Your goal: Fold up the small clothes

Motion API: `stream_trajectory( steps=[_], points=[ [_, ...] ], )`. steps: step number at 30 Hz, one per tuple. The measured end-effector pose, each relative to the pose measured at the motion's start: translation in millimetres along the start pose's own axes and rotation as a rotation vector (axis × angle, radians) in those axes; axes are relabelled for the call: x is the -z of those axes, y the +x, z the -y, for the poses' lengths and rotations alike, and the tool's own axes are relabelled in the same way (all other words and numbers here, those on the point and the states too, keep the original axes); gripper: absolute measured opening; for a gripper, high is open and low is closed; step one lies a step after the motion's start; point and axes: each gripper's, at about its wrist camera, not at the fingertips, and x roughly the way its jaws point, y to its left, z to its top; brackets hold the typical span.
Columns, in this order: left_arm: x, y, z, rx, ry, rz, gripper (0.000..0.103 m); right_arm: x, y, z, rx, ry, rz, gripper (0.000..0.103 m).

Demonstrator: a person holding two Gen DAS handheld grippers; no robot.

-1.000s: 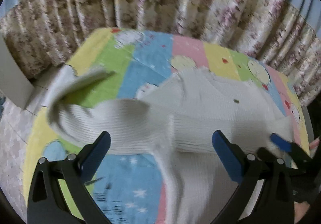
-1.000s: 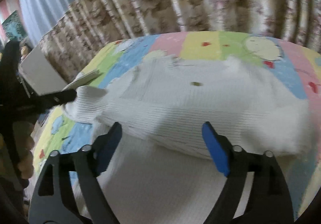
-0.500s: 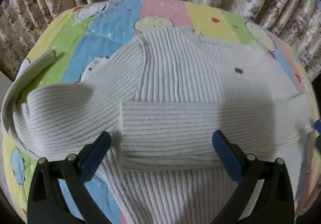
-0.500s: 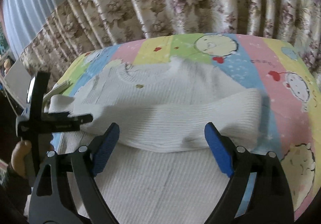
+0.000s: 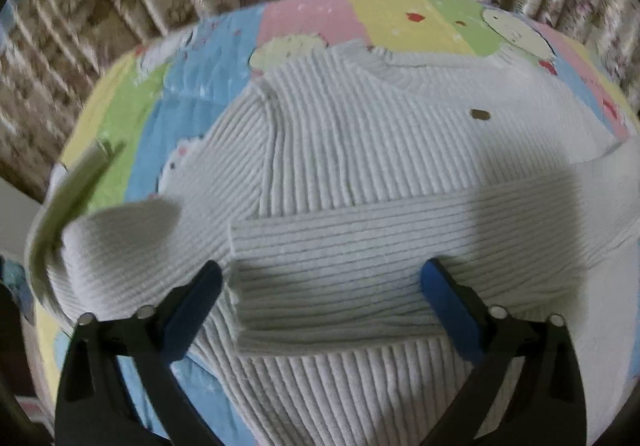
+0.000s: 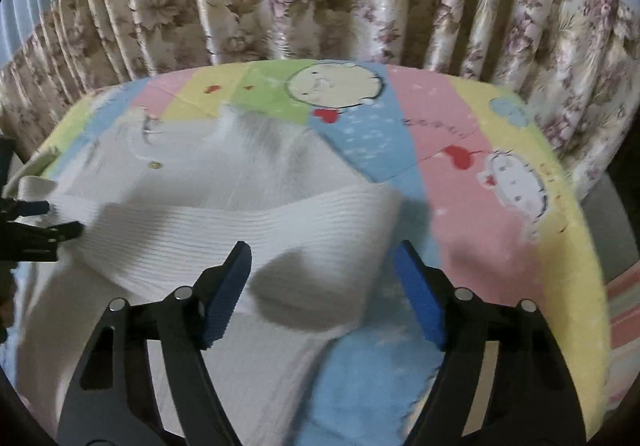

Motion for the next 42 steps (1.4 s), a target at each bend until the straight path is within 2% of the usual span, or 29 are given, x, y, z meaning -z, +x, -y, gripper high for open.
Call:
stream_trajectory(
  steps=[1,2,3,4,5,6,8,13,16,18,20,21,22,23,24,25,27,29,31,35,38,39,40,41,42],
  points=[
    [0,-3,4,-0.007,0.014,0.013,0.079,-1,0,7,0.007,0.008,-0.001,0.074],
    [0,-6,8,-0.015,0.027,0.029,0.062,-1,0,14,0.014,0.025,-0.002,0.074],
    [0,-9,14,-0.018,0.044,0.046,0.051,-2,-1,21,0.017,0.044,-0.003,0.075],
    [-1,-12,20,-0.031,0.056,0.059,0.032,-1,-1,26,0.019,0.065,-0.004,0.076],
    [-2,-14,22,-0.045,0.061,0.070,0.023,0,-1,33,0.015,0.093,-0.009,0.077],
    [-4,-15,24,-0.054,0.067,0.085,0.022,1,-1,37,0.005,0.115,-0.013,0.078],
    [-9,-14,19,-0.040,0.050,0.093,0.008,4,-1,45,-0.019,0.159,-0.018,0.078],
    [-25,-14,-15,-0.020,-0.033,0.106,0.005,7,1,47,-0.036,0.185,-0.031,0.082],
    [-25,-14,-37,0.084,-0.092,0.090,0.005,4,1,45,-0.054,0.193,-0.027,0.083],
    [-19,-14,-51,0.096,-0.125,0.081,0.009,4,-2,42,-0.069,0.199,-0.014,0.086],
    [-12,-13,-58,0.142,-0.151,0.075,0.009,4,-2,38,-0.082,0.200,-0.012,0.087],
    [-9,-13,-60,0.173,-0.162,0.076,0.013,4,-2,36,-0.090,0.199,-0.012,0.087],
    [-5,-13,-62,0.212,-0.175,0.082,0.029,5,-3,33,-0.099,0.197,-0.011,0.087],
    [-2,-14,-62,0.220,-0.176,0.089,0.049,5,-3,32,-0.103,0.195,-0.011,0.087],
    [0,-15,-60,0.209,-0.170,0.104,0.056,6,-4,30,-0.107,0.191,-0.010,0.087],
    [1,-16,-58,0.179,-0.163,0.118,0.061,6,-4,28,-0.110,0.186,-0.010,0.087],
    [3,-18,-61,0.144,-0.172,0.140,0.062,7,-6,23,-0.112,0.174,-0.008,0.087],
    [3,-18,-71,0.190,-0.215,0.162,0.070,8,-8,22,-0.113,0.167,-0.005,0.088],
    [2,-15,-78,0.241,-0.227,0.171,0.070,11,-8,22,-0.118,0.168,-0.005,0.089],
    [1,-10,-70,0.285,-0.158,0.183,0.068,15,-5,24,-0.121,0.180,-0.015,0.090],
    [1,-7,-57,0.289,-0.089,0.178,0.062,19,-2,28,-0.126,0.195,-0.024,0.090],
    [2,-5,-53,0.267,-0.069,0.176,0.060,20,-2,28,-0.129,0.200,-0.025,0.090],
    [3,-3,-49,0.245,-0.049,0.175,0.052,20,-1,29,-0.132,0.204,-0.026,0.090],
    [3,-2,-49,0.239,-0.042,0.175,0.038,21,-1,30,-0.133,0.206,-0.027,0.090],
    [3,-4,-50,0.261,-0.045,0.176,0.030,22,-1,30,-0.134,0.207,-0.028,0.090]
  ],
)
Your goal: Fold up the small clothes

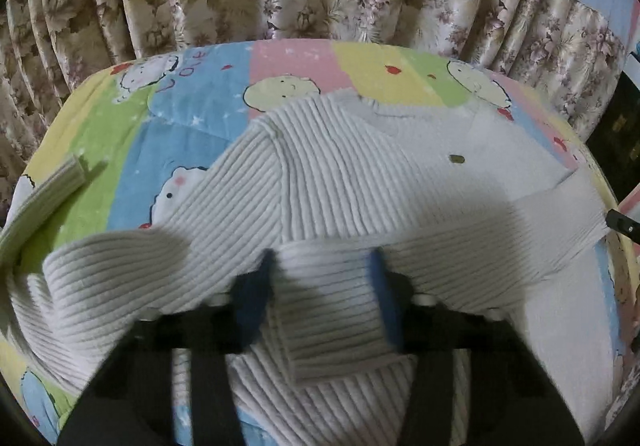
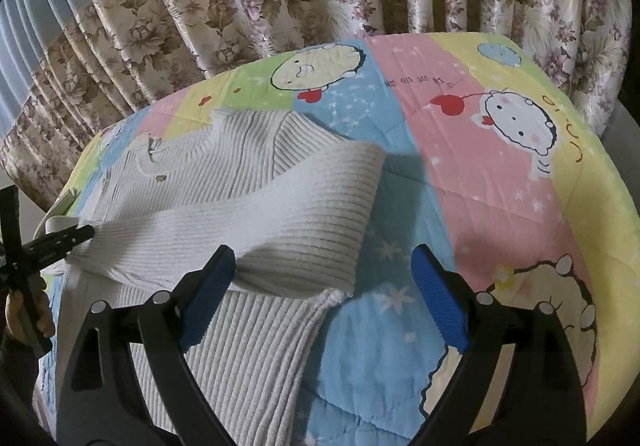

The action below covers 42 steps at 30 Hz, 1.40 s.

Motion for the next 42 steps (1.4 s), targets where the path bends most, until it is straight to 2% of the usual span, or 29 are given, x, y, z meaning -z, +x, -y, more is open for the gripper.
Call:
stream_trajectory(
  steps=[1,3,6,10,12,14,17,20,25,27,29,31,35,39,42],
  points=[
    [0,-2,-2,0.032,-0.009,0.000,0.020,1,0,0,0.000,0.000,-0.001,0.090],
    [0,-7,-1,0.055,-0.005,0.006,0.020,1,0,0,0.000,0.000,0.000,0.090],
    [0,-7,7,0.012,0.049,-0.005,0.019,0,0,0,-0.001,0.000,-0.001,0.090],
    [-10,-23,16,-0.060,0.121,0.054,0.018,-1,-1,-1,0.008,-0.009,0.004,0.090],
    [-21,-30,11,-0.125,0.130,0.089,0.018,-3,-2,-1,0.015,-0.015,0.010,0.091],
    [-34,-31,-4,-0.172,0.099,0.096,0.018,-6,-2,-1,0.021,-0.012,0.014,0.091],
    [-37,-17,-32,-0.184,0.029,0.030,0.018,-7,1,-2,0.022,-0.009,0.005,0.091],
    [-27,-2,-39,-0.187,0.022,-0.047,0.019,-10,6,-4,0.015,-0.016,-0.016,0.091],
    [-17,-3,-40,-0.206,0.009,-0.057,0.022,-33,18,-5,-0.026,-0.014,-0.007,0.091],
    [-18,-5,-44,-0.197,-0.014,-0.056,0.023,-45,36,-4,-0.047,0.001,-0.043,0.086],
    [-19,-7,-46,-0.196,-0.023,-0.058,0.023,-53,59,-6,-0.056,-0.008,-0.107,0.057],
    [-20,-9,-45,-0.196,-0.019,-0.061,0.023,-54,74,-11,-0.036,-0.042,-0.140,0.048],
    [-18,-12,-41,-0.186,-0.020,-0.070,0.023,-61,75,-8,-0.019,-0.076,-0.097,0.026],
    [-15,-13,-33,-0.153,-0.034,-0.077,0.023,-66,80,8,-0.016,-0.031,-0.087,0.024],
    [-16,-5,-30,-0.190,-0.030,-0.085,0.032,-65,82,10,-0.019,-0.038,-0.088,0.031]
  ],
)
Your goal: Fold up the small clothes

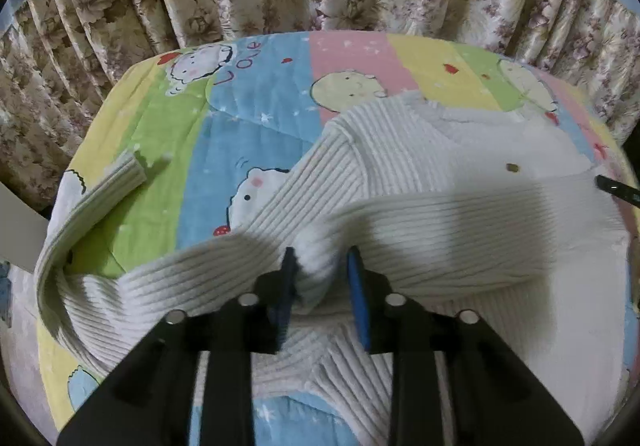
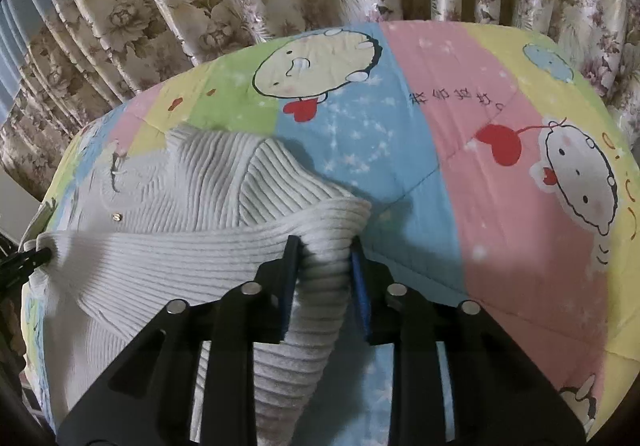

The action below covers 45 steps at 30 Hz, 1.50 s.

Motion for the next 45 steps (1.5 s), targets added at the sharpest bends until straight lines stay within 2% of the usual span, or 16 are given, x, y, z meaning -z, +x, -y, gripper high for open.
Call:
stream_trajectory(
  steps=[1,2,4,5,7,12,14,18,20,23,28,30,32,38,42,45],
  points=[
    [0,4,-1,-0.017,-0.002,-0.006,0.041,1,-4,0,0.002,0.000,0.007,0.039],
    [0,6,-4,-0.033,-0.006,-0.009,0.055,2,-10,-1,-0.002,0.005,0.014,0.057],
    [-1,4,-14,-0.066,-0.031,-0.009,0.065,6,-23,-2,-0.017,0.014,0.034,0.080],
    [0,1,-19,-0.059,-0.043,-0.003,0.065,9,-33,-6,-0.013,0.009,0.051,0.086],
    [2,-10,-28,-0.061,-0.049,0.010,0.073,16,-48,-20,0.002,-0.041,0.068,0.089],
    [1,-30,-17,-0.189,0.009,0.053,0.083,30,-60,-72,0.040,-0.212,0.103,0.095],
    [-4,-34,-1,-0.157,0.026,0.082,0.088,31,-54,-95,0.024,-0.250,0.107,0.097],
    [-14,-21,51,-0.050,0.080,0.103,0.089,32,-23,-124,0.020,-0.277,0.074,0.096],
    [-15,-2,66,-0.054,0.102,0.066,0.089,38,-6,-130,0.066,-0.310,0.036,0.093],
    [-3,18,74,-0.114,0.142,0.016,0.090,50,0,-122,0.131,-0.355,0.028,0.093],
    [16,6,41,-0.065,0.046,0.013,0.093,56,-11,-59,0.138,-0.198,0.015,0.100],
    [21,-2,33,-0.049,0.000,0.016,0.093,57,-13,-42,0.053,-0.114,-0.008,0.100],
    [27,-14,28,-0.087,-0.022,0.034,0.093,56,-22,-38,0.036,-0.075,0.006,0.100],
    [19,-46,-12,-0.124,-0.079,0.094,0.096,45,-61,-74,0.016,-0.130,0.069,0.100],
    [8,-49,-52,-0.195,-0.072,0.108,0.096,49,-62,-113,0.036,-0.243,0.069,0.100],
    [1,-40,-84,-0.236,-0.038,0.104,0.096,53,-53,-134,0.092,-0.299,0.059,0.100]
  ],
)
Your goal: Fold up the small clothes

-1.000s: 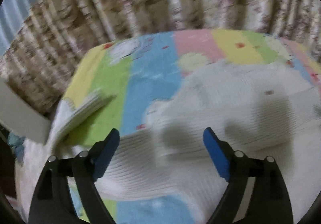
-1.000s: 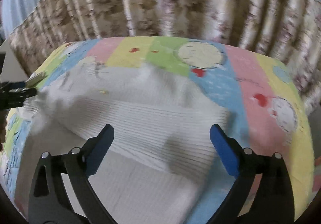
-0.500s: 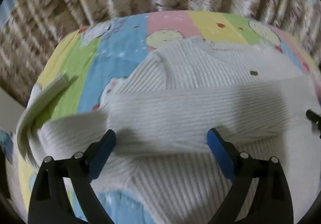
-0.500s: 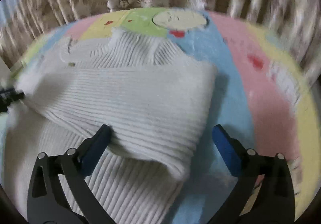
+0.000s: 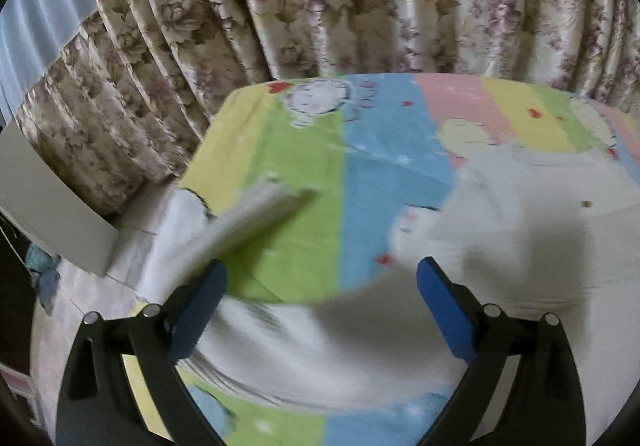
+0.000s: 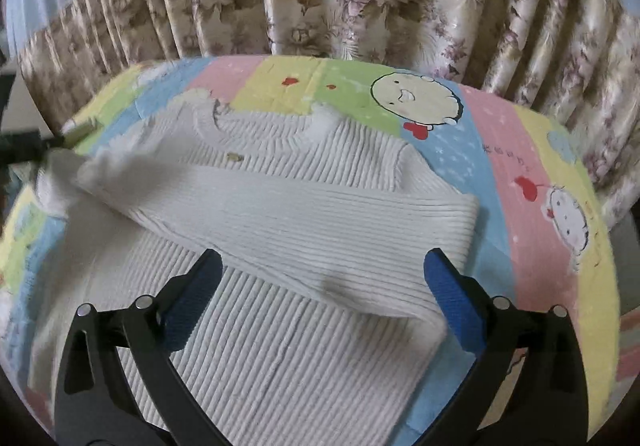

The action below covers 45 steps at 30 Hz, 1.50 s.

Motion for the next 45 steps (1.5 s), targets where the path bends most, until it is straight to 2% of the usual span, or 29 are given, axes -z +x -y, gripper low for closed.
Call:
stream_trajectory(
  steps=[2,4,9,11,15,17,19,22,24,26,30,34,39,42,43,45],
  points=[
    [-4,15,-19,-0.010,0.012,-0.015,0.096,1,12,-4,-0.014,0.006,-0.058,0.100],
    [-7,28,-31,0.013,0.015,-0.030,0.096,0,17,-5,-0.042,0.022,-0.087,0.097],
    [-12,54,-41,0.052,0.090,-0.052,0.096,-2,12,-10,-0.074,0.021,-0.065,0.085],
    [-14,60,-39,0.045,0.111,-0.054,0.090,-2,12,-12,-0.080,0.016,-0.068,0.084],
    [-19,72,-45,0.109,0.091,-0.069,0.081,-2,14,-15,-0.077,0.004,-0.077,0.078],
    [-20,78,-49,0.117,0.079,-0.089,0.065,-2,13,-15,-0.081,0.007,-0.079,0.076],
    [-20,84,-53,0.112,0.072,-0.108,0.057,-1,14,-13,-0.074,0.015,-0.079,0.076],
    [-20,89,-60,0.123,0.064,-0.137,0.031,1,17,-9,-0.083,0.041,-0.089,0.076],
    [-20,90,-63,0.134,0.056,-0.144,0.028,2,18,-7,-0.087,0.053,-0.090,0.077],
    [-20,90,-65,0.128,0.059,-0.142,0.014,1,18,-5,-0.094,0.058,-0.091,0.077],
    [-20,87,-65,0.139,0.050,-0.126,0.011,-1,18,-4,-0.103,0.060,-0.087,0.077],
    [-26,61,-67,0.221,-0.020,-0.065,0.010,-2,17,-1,-0.118,0.072,-0.078,0.080],
    [-41,1,-45,0.363,-0.064,0.064,0.010,-2,18,6,-0.132,0.106,-0.066,0.082],
    [-45,-42,-10,0.489,-0.061,0.142,0.010,0,20,14,-0.165,0.160,-0.064,0.082],
    [-45,-50,-1,0.510,-0.061,0.156,0.010,0,22,18,-0.177,0.184,-0.064,0.082],
    [-41,-71,30,0.599,-0.072,0.184,0.010,2,23,24,-0.188,0.212,-0.066,0.082]
  ],
)
